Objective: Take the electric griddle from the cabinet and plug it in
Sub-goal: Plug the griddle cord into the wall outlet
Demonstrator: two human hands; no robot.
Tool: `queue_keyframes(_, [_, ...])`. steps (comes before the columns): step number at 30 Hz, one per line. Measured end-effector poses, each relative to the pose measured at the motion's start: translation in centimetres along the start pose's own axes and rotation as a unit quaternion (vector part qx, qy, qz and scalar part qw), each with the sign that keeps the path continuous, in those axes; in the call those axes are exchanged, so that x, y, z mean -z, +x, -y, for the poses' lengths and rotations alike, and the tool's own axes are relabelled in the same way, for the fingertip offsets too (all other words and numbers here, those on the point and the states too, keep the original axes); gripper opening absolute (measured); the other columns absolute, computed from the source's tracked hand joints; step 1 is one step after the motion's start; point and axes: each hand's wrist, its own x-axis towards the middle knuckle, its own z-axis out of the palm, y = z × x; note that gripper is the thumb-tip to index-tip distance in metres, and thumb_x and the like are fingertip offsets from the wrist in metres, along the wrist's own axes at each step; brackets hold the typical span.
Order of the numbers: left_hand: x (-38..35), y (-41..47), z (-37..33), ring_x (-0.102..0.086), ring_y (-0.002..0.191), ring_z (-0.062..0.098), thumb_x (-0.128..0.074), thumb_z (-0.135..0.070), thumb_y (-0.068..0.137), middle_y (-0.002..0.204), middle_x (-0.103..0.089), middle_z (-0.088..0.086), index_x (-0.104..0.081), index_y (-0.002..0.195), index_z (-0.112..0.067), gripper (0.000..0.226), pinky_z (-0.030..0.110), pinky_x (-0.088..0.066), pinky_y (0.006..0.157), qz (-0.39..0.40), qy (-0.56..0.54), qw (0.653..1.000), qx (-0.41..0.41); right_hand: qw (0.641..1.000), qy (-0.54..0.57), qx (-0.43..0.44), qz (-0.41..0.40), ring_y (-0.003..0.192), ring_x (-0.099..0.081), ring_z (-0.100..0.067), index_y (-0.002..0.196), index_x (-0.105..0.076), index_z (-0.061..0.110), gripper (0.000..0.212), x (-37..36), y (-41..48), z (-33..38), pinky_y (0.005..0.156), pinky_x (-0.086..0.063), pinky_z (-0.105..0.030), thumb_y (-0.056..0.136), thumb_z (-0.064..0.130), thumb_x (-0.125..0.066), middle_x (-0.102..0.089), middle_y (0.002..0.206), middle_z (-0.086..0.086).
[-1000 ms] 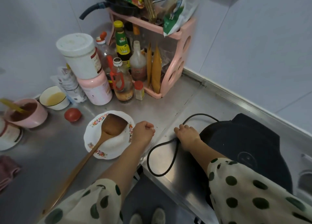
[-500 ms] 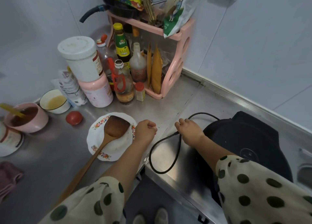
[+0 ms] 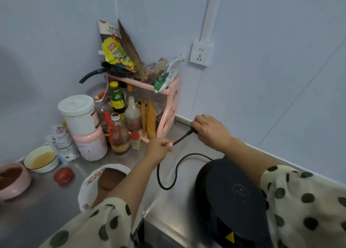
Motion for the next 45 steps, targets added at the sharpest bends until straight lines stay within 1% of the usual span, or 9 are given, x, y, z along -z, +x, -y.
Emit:
queue_keyframes(4, [0.5, 0.2, -5.1, -0.057, 0.085, 0.018, -0.053, -0.009, 0.095, 0.092, -0.064, 0.008, -0.071, 0.093, -0.003, 0.019, 0.025, -0.043, 0.072, 0.012, -0.008, 0.999, -0.051, 0.997, -0.007, -0.041, -0.060, 0.068, -0.056, -0.028, 0.085, -0.067, 0.007, 0.016, 4.1, 0.7, -2.7, 0.054, -0.046, -0.033, 0.072, -0.002, -0.066, -0.061, 0.082, -0.008])
queue_keyframes(8, [1.0, 0.6, -9.9, -0.054, 0.087, 0.019, -0.053, -0.006, 0.095, 0.089, -0.063, 0.007, -0.066, 0.084, -0.013, 0.019, 0.029, -0.042, 0.080, -0.015, -0.049, 0.996, -0.076, 0.990, 0.004, -0.081, -0.112, 0.077, -0.059, -0.030, 0.094, -0.068, 0.008, 0.018, 8.2, 1.7, -4.2, 0.058, -0.049, -0.033, 0.078, 0.001, -0.067, -0.063, 0.091, -0.007])
queue_keyframes(11, [1.4, 0.9, -13.2, -0.052, 0.089, 0.018, -0.052, -0.004, 0.094, 0.094, -0.060, 0.008, -0.065, 0.091, -0.007, 0.013, 0.034, -0.046, 0.081, -0.038, -0.095, 0.991, -0.091, 0.979, 0.021, -0.124, -0.160, 0.085, -0.060, -0.032, 0.103, -0.066, 0.006, 0.030, 11.2, 2.3, -5.3, 0.063, -0.051, -0.034, 0.075, -0.004, -0.067, -0.063, 0.098, -0.009])
queue_keyframes(15, [1.8, 1.5, -16.3, -0.050, 0.071, 0.013, -0.050, -0.003, 0.095, 0.095, -0.059, 0.014, -0.062, 0.115, 0.002, 0.023, 0.018, -0.046, 0.063, -0.067, -0.153, 0.982, -0.093, 0.941, 0.107, -0.237, -0.214, 0.102, -0.058, -0.024, 0.118, -0.061, 0.007, 0.032, 13.7, 2.7, -6.6, 0.079, -0.047, -0.030, 0.087, 0.008, -0.060, -0.059, 0.114, -0.007])
queue_keyframes(21, [1.7, 2.3, -19.7, -0.055, 0.071, 0.013, -0.056, -0.005, 0.093, 0.096, -0.062, 0.010, -0.064, 0.100, -0.007, 0.011, 0.025, -0.054, 0.070, -0.085, -0.263, 0.957, -0.083, 0.867, 0.260, -0.349, -0.242, 0.089, -0.062, -0.018, 0.094, -0.071, 0.009, 0.016, 15.8, 3.7, -7.7, 0.080, -0.048, -0.028, 0.088, 0.014, -0.056, -0.066, 0.097, -0.004])
queue_keyframes(28, [0.2, 2.2, -23.0, -0.064, 0.066, 0.017, -0.056, 0.002, 0.092, 0.082, -0.059, 0.011, -0.055, 0.090, -0.006, 0.009, 0.025, -0.056, 0.064, -0.077, -0.310, 0.938, -0.133, 0.783, 0.432, -0.376, -0.242, 0.082, -0.063, -0.016, 0.089, -0.075, 0.010, 0.017, 18.6, 5.6, -9.3, 0.075, -0.050, -0.027, 0.089, 0.018, -0.060, -0.073, 0.090, -0.006])
queue_keyframes(35, [-2.0, 3.1, -25.2, -0.060, 0.063, 0.020, -0.064, 0.007, 0.084, 0.085, -0.061, 0.019, -0.058, 0.090, -0.002, 0.012, 0.027, -0.055, 0.062, -0.129, -0.299, 0.932, -0.158, 0.764, 0.509, -0.340, -0.202, 0.075, -0.061, -0.009, 0.088, -0.073, 0.010, 0.011, 19.9, 7.7, -10.2, 0.065, -0.044, -0.018, 0.083, 0.018, -0.069, -0.068, 0.080, 0.003])
queue_keyframes(39, [-3.4, 3.7, -26.2, -0.059, 0.060, 0.020, -0.069, 0.005, 0.080, 0.079, -0.063, 0.017, -0.060, 0.097, 0.006, 0.019, 0.024, -0.053, 0.059, -0.170, -0.288, 0.927, -0.173, 0.733, 0.536, -0.367, -0.202, 0.086, -0.068, -0.013, 0.090, -0.074, 0.008, 0.021, 18.4, 8.8, -10.5, 0.072, -0.049, -0.021, 0.076, 0.023, -0.076, -0.073, 0.089, -0.001])
queue_keyframes(45, [-4.3, 4.9, -26.1, -0.061, 0.061, 0.018, -0.072, 0.002, 0.080, 0.069, -0.063, 0.003, -0.059, 0.077, -0.005, 0.015, 0.033, -0.056, 0.069, -0.207, -0.265, 0.927, -0.164, 0.696, 0.584, -0.358, -0.214, 0.084, -0.067, -0.013, 0.084, -0.075, 0.014, 0.010, 17.1, 10.1, -10.1, 0.071, -0.048, -0.022, 0.075, 0.018, -0.078, -0.072, 0.083, 0.002])
